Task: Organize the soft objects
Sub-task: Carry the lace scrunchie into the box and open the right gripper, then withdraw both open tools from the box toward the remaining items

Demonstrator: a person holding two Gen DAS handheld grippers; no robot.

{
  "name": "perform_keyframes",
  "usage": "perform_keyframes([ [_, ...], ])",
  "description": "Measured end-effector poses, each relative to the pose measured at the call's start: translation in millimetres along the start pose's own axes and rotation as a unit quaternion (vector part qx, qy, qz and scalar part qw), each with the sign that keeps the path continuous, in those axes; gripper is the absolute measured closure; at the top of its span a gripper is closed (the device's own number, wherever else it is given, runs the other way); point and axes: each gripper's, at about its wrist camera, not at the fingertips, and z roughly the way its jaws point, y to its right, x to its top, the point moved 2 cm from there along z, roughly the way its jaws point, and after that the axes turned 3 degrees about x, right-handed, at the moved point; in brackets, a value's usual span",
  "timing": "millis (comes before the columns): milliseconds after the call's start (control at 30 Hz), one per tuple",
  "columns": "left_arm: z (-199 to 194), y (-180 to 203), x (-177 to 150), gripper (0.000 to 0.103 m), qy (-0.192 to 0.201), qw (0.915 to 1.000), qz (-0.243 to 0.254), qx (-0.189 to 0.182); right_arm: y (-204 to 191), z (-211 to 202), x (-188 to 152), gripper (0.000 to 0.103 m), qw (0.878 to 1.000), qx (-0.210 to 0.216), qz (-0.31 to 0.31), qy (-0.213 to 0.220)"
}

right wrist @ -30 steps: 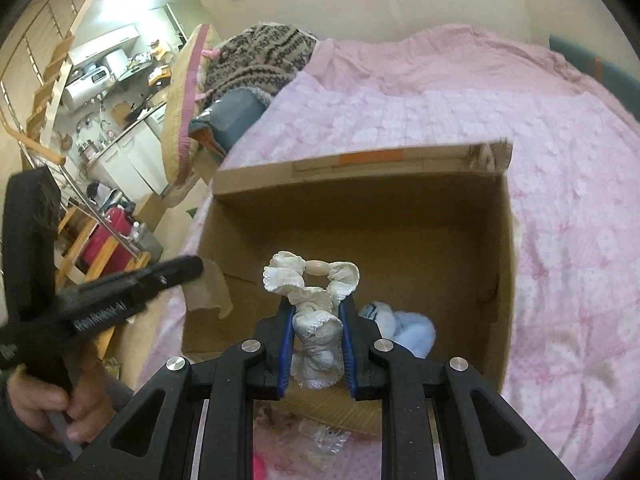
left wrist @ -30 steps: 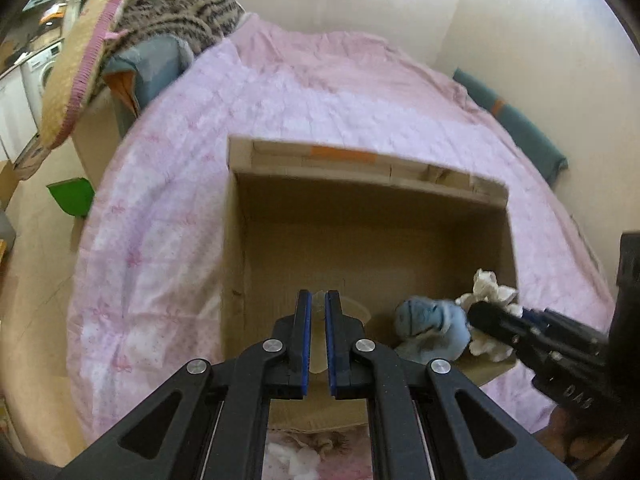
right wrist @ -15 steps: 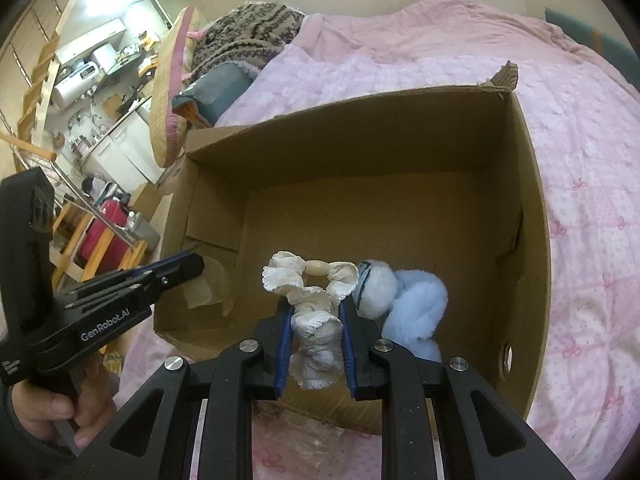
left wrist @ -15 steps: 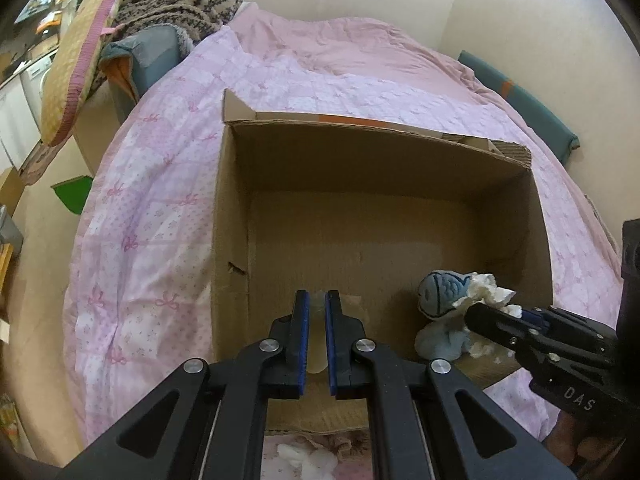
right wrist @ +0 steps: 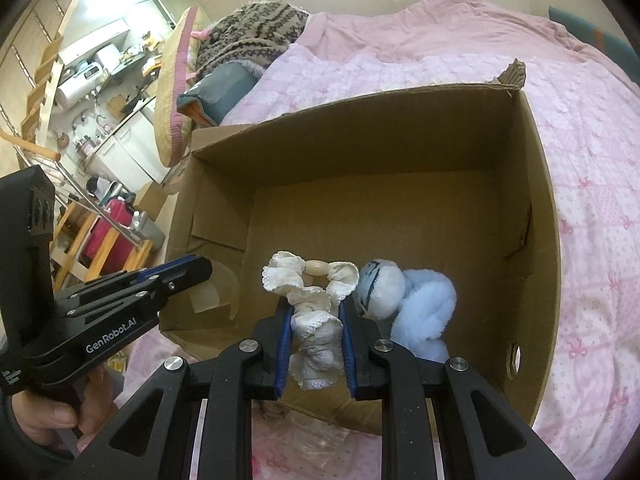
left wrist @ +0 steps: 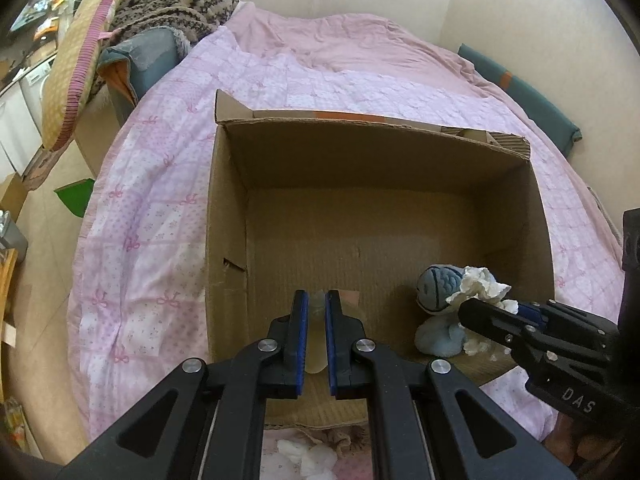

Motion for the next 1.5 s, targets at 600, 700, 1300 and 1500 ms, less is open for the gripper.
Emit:
perform_keyframes([
  [600, -7.6, 1.4, -3.5, 0.087, 0.007, 0.9998, 0.014, 0.015, 0.5, -9.4, 3.2, 0.066, 0.999, 0.024, 0.015, 0.015],
  [700, -9.1, 1.5, -3.5, 0.084, 0.007, 0.9997, 0.015, 0.016, 0.7, -15.4, 3.6, 0.033, 0.999, 0.026, 0.017, 0.026],
  [1300, -46.9, -0.4, -4.5, 0.032, 0.047, 0.9987, 0.017, 0.008, -1.2, -51.1, 0.3, 0.031, 0.997, 0.018, 0.036, 0.063],
  [1500, -60.9, -10.0, -14.7, 0.032, 0.046, 0.9988, 0.002, 0.013, -6.8, -62.1, -13.2, 0.031, 0.998, 0.012, 0.034, 0.057],
])
